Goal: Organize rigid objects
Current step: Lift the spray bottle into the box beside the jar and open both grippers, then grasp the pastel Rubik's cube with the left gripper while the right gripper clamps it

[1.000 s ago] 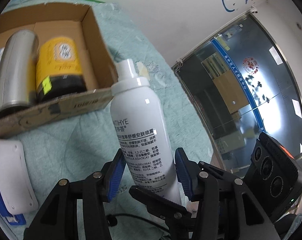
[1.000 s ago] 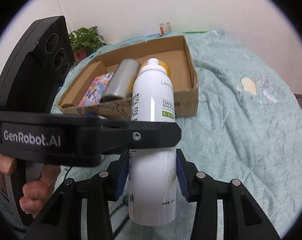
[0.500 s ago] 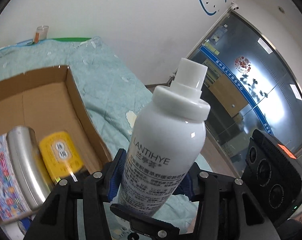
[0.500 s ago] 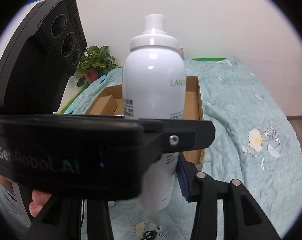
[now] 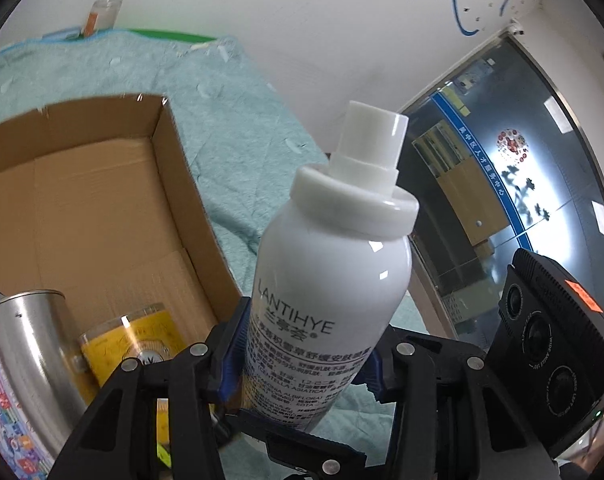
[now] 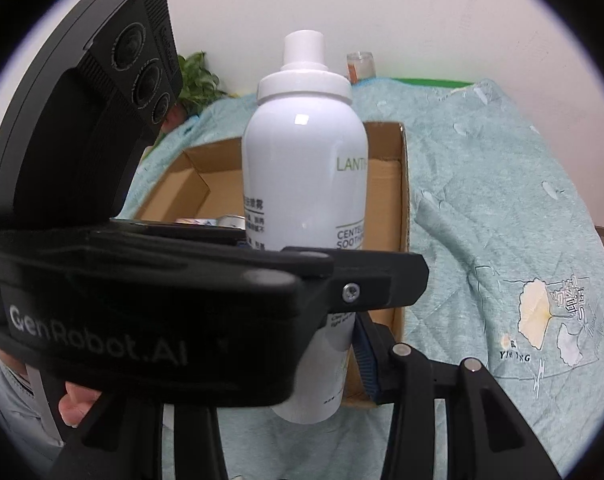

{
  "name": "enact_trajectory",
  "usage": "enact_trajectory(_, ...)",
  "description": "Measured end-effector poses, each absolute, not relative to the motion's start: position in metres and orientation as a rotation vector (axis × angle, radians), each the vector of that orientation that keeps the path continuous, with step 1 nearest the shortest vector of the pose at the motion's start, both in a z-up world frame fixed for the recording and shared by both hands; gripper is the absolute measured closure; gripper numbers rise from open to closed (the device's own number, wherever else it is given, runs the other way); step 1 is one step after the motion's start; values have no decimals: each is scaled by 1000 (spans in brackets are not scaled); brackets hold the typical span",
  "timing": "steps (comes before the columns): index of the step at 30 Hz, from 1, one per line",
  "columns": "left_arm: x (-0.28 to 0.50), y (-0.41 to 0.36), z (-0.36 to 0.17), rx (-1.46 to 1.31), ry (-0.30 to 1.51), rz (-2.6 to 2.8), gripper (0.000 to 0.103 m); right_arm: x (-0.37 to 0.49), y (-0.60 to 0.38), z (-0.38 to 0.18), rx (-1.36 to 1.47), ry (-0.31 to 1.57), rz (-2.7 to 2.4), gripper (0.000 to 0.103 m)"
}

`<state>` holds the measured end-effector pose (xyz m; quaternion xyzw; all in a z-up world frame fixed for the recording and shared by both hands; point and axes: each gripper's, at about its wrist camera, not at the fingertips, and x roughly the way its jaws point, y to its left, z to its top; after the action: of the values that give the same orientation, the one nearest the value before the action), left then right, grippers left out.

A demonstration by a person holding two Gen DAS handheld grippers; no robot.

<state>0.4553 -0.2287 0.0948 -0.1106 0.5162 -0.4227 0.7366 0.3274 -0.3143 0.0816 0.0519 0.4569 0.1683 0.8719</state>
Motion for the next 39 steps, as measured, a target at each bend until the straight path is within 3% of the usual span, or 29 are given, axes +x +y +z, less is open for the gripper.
enact_trajectory(8, 473, -244, 40, -206, 1242, -838, 61, 344, -322, 35, 96, 1060, 329, 60)
enact_trajectory(18, 450, -229, 53, -120, 1200, -751, 57, 331, -335, 32, 219, 1057, 281, 54)
enact_trajectory(19, 441, -217, 61, -133, 1149, -751, 55, 325, -336, 36, 226, 1042, 282, 48)
enact_trajectory(20, 429, -202, 70, -130, 1073, -737, 52, 316, -336, 42, 229, 1020, 284, 26)
enact_trajectory(21, 422, -190, 77, -120, 1009, -714, 44, 308, -335, 47, 220, 987, 267, 18)
enact_trajectory(23, 386, -151, 97, -78, 837, -627, 30, 292, -335, 58, 175, 881, 227, 16)
enact_trajectory(25, 347, -110, 117, -27, 670, -519, 6, 267, -324, 70, 138, 783, 222, 16)
enact_trajectory(26, 325, -87, 128, 3, 585, -450, 1, 255, -317, 74, 131, 739, 229, 16)
enact_trajectory(29, 281, -27, 154, 59, 441, -283, 0, 215, -282, 90, 103, 597, 248, 16)
enact_trajectory(34, 251, 66, 187, 180, 429, -14, 0, 173, -236, 119, 163, 480, 384, 16)
enact_trajectory(39, 230, 127, 140, 54, 556, -46, 0, 155, -212, 111, 391, 579, 532, 10)
